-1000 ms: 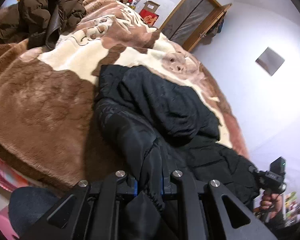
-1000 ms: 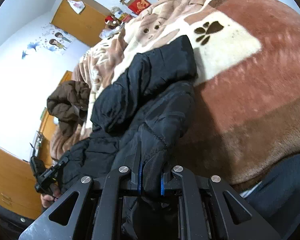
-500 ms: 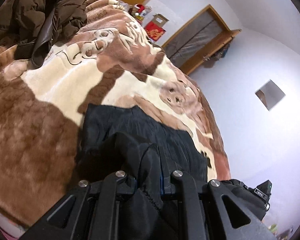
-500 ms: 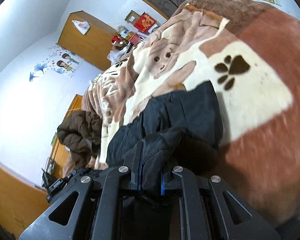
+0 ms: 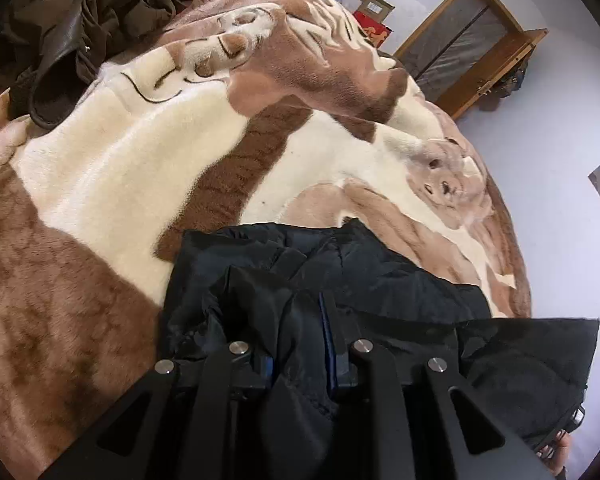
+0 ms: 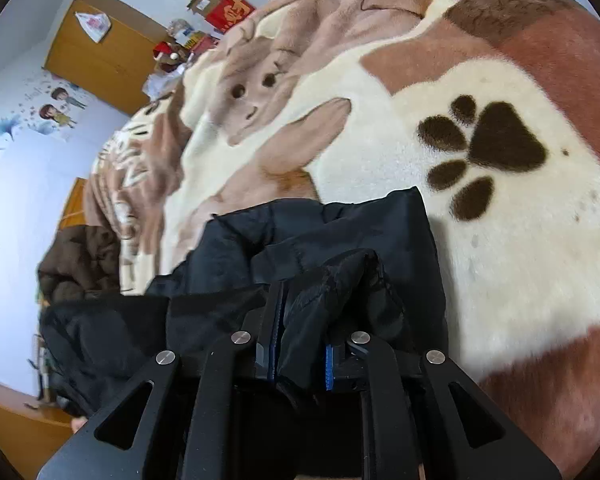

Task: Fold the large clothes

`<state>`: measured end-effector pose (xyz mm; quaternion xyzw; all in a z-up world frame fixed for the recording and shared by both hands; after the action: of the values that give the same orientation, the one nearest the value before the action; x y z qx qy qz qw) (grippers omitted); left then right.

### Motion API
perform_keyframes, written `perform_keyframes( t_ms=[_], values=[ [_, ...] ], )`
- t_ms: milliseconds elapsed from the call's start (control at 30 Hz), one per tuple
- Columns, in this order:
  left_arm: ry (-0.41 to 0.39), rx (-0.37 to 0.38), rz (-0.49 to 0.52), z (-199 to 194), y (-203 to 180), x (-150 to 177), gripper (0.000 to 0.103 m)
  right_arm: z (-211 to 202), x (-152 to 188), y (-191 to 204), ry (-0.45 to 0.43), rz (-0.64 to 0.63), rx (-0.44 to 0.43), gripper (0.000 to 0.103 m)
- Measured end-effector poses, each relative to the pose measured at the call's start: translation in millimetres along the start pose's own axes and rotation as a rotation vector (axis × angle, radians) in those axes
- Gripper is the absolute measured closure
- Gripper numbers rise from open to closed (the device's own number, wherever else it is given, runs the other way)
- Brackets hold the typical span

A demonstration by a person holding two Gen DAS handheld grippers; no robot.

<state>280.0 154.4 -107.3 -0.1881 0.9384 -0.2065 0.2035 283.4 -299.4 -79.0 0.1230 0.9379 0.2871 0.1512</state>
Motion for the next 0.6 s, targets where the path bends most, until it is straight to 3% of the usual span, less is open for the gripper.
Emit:
perform_keyframes(
  t_ms=[200,300,367,433,533,600],
  values=[
    [0.022,-0.011,0.001,15.0,0.6,-4.2,0.081,7.4,-2.7,-15.2,0.02,0.033,-0.06,0.084],
    [0.053,0.008,-0.013,11.3,0.8,-8.0,0.079,-7.7,-5.5,-14.0,0.012,0.046,-0.135,0.073],
    [0.054,0.03,-0.024,4.4,-0.4,-10.4,0.074,-22.8,-7.6,-8.9,-0.019,0.063,-0.208,0.062],
    [0.048,0.061,-0.041,-3.5,-3.1,-12.9,0.063,-38.3,-8.0,-6.2,-0.046,0.072,-0.252,0.053],
    [0.015,0.132,-0.078,-23.1,-9.5,-18.6,0.049,-55.3,-5.6,4.3,-0.095,0.052,-0.259,0.051],
    [-0.011,0.182,-0.103,-39.3,-14.5,-23.1,0.045,-65.1,-4.3,12.5,-0.137,0.036,-0.247,0.051]
  ],
)
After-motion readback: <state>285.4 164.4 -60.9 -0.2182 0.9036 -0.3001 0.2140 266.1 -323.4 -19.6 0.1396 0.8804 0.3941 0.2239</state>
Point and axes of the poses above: each gripper's, at about its wrist camera, not at the fingertips, and z roughly the way its jaws point, y to its left, x to its underside, the point moved 7 cm from there along z, roughly the way its jaws point, and after that the axes turned 10 degrees about y, right-handed, at the moved point
